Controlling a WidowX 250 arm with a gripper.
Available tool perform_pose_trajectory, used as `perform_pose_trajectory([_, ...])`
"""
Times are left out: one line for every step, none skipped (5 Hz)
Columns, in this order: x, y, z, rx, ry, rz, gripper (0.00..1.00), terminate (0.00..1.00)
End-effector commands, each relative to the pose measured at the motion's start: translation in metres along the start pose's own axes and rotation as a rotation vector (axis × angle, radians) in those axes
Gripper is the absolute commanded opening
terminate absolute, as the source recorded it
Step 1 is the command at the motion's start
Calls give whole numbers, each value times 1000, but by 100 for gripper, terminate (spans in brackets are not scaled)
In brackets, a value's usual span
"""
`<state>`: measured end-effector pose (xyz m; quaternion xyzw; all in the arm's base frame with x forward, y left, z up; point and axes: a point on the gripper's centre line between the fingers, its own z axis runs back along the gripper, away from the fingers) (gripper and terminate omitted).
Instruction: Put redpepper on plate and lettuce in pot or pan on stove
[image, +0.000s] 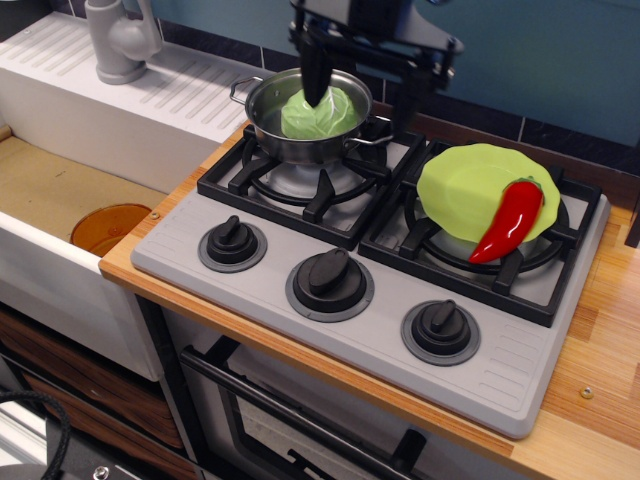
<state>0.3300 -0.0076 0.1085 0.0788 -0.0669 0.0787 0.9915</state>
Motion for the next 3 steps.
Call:
perform_pose_trajectory([10, -14, 6, -105, -82, 24, 100, 0])
perform_pose_trajectory([23, -15, -18, -177, -112, 18, 100, 0])
perform_pose_trajectory([33, -21, -37, -195, -142, 35, 100, 100])
